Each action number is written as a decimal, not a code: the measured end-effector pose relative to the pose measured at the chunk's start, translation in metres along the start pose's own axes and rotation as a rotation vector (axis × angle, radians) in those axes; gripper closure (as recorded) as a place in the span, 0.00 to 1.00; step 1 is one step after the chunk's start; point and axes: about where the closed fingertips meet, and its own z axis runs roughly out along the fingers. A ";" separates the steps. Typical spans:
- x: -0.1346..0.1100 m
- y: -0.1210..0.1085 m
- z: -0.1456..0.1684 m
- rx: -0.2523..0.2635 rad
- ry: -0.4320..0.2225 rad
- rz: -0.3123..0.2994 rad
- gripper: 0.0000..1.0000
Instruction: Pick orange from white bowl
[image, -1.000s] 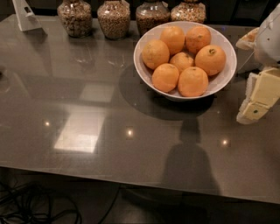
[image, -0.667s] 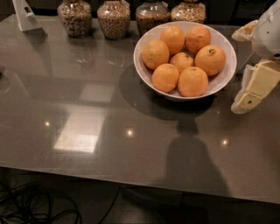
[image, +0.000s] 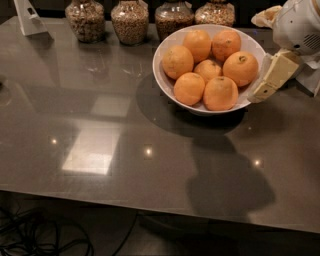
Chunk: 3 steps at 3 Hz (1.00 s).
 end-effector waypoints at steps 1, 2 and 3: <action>0.000 0.000 0.000 0.000 0.000 0.000 0.00; 0.002 -0.013 0.001 0.057 -0.009 0.009 0.00; -0.004 -0.043 0.007 0.158 -0.035 0.045 0.00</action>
Offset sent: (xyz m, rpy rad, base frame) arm 0.0299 -0.0149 0.0097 0.0311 -0.1260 -0.0793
